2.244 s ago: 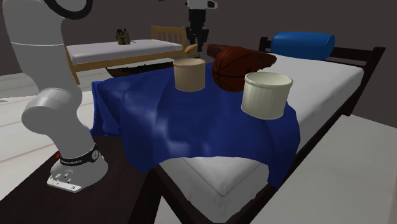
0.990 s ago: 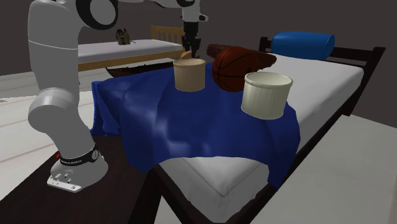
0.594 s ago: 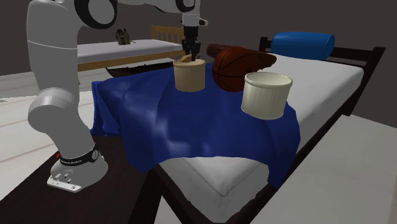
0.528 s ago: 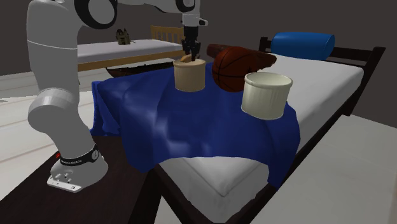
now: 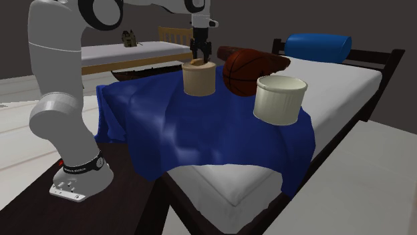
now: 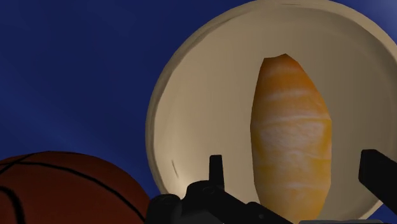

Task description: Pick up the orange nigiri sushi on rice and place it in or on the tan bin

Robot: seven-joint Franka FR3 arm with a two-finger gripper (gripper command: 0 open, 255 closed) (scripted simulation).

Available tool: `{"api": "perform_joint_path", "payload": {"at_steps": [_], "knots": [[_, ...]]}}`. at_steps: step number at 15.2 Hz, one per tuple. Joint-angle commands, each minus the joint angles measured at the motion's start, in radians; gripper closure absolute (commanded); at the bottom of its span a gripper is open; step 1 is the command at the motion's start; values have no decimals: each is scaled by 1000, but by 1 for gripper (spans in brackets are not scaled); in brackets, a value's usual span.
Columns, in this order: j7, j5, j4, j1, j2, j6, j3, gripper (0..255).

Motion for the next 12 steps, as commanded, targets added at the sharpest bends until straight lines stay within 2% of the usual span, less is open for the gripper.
{"api": "perform_joint_path", "payload": {"at_steps": [1,5,12], "knots": [[0,0,0,0,0,0,0,0],[5,-14,177,17,35,-144,2,0],[5,-14,177,17,35,-144,2,0]]}}
